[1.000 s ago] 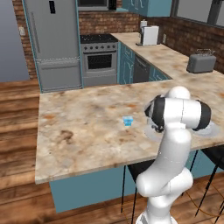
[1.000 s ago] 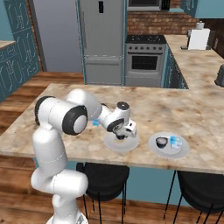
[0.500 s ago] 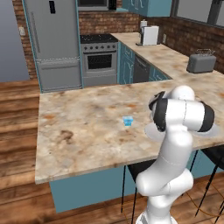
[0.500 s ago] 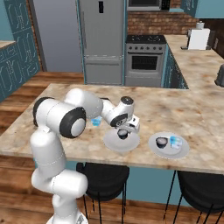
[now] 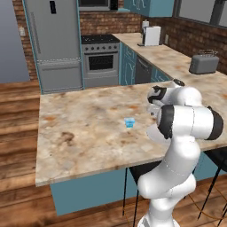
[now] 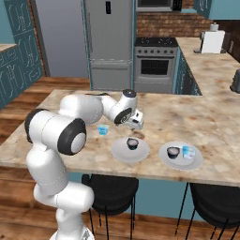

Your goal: Place two yogurt containers on each plate.

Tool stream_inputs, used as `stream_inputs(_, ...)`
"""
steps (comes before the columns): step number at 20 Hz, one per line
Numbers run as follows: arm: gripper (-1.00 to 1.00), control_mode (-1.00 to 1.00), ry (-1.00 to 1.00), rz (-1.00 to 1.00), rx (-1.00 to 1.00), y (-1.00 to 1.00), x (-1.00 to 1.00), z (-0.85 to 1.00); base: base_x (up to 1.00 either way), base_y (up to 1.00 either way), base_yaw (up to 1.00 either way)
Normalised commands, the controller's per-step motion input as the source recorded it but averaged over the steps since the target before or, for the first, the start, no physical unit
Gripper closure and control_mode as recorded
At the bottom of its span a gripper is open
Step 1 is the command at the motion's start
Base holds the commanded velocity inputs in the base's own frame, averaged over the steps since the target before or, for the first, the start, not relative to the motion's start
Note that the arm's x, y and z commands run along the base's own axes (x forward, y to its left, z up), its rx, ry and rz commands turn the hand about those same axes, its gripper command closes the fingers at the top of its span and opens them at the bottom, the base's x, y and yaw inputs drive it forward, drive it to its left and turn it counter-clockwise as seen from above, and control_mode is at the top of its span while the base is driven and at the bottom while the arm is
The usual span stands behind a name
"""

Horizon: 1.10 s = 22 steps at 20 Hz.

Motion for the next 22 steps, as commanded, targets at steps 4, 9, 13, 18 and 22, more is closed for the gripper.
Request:
stream_inputs(4, -1.00, -1.00, 0.00, 0.15, 0.00, 1.00, 0.81, -0.03, 0.00, 0.00, 0.00)
stream_inputs(9, -1.00, -1.00, 0.14, 0.08, -0.07, 1.00, 0.38, -0.02, 0.00, 0.00, 0.00)
stream_inputs(13, -1.00, -1.00, 0.17, 0.00, -0.05, 0.35, 0.09, -0.01, 0.00, 0.00, 0.00)
stream_inputs(18, -1.00, -1.00, 0.06, -0.06, -0.09, 0.23, 0.13, -0.25, 0.00, 0.00, 0.00)
stream_inputs(22, -1.00, -1.00, 0.14, -0.02, 0.00, 0.02, 0.01, -0.21, 0.00, 0.00, 0.00)
